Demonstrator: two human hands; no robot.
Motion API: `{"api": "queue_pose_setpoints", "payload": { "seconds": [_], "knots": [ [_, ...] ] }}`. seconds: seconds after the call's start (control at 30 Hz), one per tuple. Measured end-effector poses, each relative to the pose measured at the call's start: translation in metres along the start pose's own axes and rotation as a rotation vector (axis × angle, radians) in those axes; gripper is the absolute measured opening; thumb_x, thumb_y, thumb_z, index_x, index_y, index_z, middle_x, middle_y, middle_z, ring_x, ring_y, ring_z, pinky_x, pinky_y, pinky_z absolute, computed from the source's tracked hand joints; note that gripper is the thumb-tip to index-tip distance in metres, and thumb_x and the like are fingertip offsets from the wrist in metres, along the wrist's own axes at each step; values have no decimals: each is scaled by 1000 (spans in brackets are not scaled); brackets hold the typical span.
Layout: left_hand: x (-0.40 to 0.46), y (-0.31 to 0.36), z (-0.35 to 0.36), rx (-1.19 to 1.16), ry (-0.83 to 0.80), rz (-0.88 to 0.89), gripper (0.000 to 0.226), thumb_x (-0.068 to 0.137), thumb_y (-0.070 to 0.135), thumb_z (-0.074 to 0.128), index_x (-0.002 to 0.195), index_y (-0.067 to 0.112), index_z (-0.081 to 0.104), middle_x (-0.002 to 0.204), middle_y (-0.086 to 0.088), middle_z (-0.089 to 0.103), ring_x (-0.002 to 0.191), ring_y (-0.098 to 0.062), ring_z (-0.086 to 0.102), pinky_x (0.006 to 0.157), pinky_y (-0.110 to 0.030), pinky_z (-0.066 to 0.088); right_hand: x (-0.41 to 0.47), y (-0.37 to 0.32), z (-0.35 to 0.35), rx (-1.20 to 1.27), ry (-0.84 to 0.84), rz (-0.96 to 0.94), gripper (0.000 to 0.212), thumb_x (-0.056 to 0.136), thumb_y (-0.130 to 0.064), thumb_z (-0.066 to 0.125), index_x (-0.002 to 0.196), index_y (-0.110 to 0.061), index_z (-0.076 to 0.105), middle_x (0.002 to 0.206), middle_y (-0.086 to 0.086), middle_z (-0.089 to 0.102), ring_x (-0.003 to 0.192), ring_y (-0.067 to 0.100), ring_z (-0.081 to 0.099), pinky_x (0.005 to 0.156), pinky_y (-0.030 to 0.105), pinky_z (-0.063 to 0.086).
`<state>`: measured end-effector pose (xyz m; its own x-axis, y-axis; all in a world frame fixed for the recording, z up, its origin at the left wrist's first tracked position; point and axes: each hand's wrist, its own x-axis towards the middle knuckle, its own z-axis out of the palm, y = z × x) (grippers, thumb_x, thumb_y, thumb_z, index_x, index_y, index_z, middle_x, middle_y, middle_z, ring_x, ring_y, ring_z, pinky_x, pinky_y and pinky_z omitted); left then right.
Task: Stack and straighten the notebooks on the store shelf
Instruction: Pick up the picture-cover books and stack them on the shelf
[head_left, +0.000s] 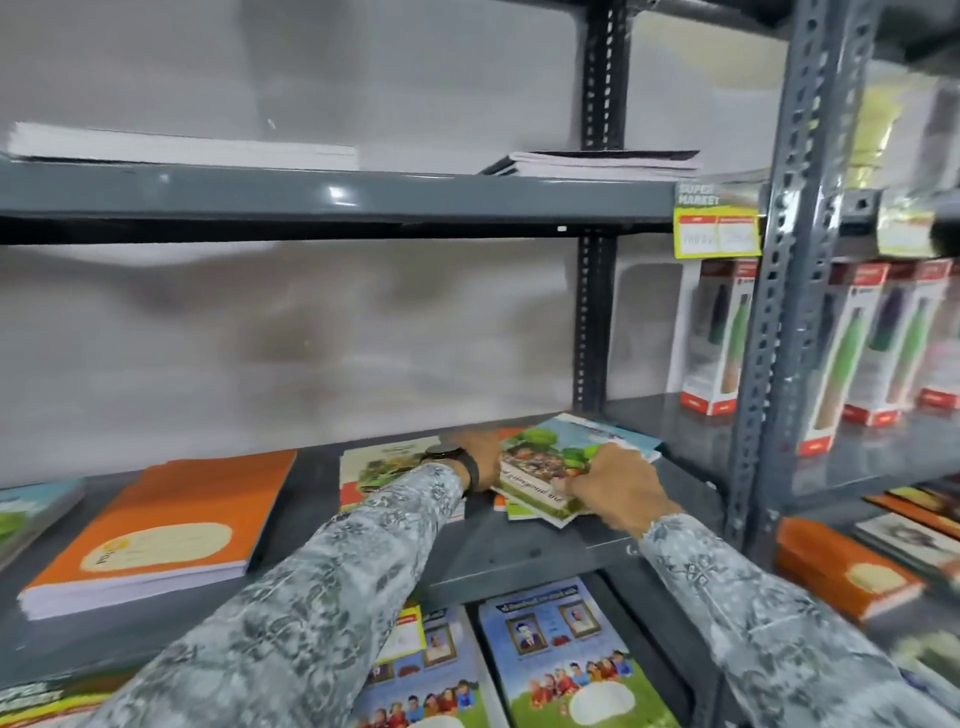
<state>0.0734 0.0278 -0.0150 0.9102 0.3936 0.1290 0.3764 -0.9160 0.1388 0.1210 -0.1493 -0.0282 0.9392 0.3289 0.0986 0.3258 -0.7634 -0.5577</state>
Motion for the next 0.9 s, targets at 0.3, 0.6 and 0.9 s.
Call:
{"api": "queue_pose_setpoints", "payload": {
  "seconds": [0.3, 0.6, 0.9],
  "knots": [
    [20, -1, -12, -220, 10, -172, 18, 95, 14, 51, 91, 1, 62, 111, -17, 69, 108, -36, 66, 82, -38, 51, 5, 23, -5, 620, -122, 278, 35, 71, 1, 88, 99, 0, 67, 98, 18, 74, 75, 31, 76, 61, 44, 66],
    [-22, -63, -38, -1077, 195, -250, 9, 94, 10, 58, 91, 15, 65, 93, -9, 62, 77, -20, 60, 75, -29, 59, -6, -14, -17, 1099, -146, 229, 21, 76, 19, 76, 92, 9, 66, 86, 19, 73, 62, 23, 72, 41, 25, 56],
    [-175, -252, -94, -1327, 625, -392, 28, 91, -2, 61, 117, 4, 70, 105, -13, 74, 95, -27, 67, 96, -42, 55, -72, -201, 69, 1134, -348, -33, 52, 60, 15, 86, 106, 1, 68, 97, 24, 78, 89, 40, 77, 87, 55, 61]
  ]
}}
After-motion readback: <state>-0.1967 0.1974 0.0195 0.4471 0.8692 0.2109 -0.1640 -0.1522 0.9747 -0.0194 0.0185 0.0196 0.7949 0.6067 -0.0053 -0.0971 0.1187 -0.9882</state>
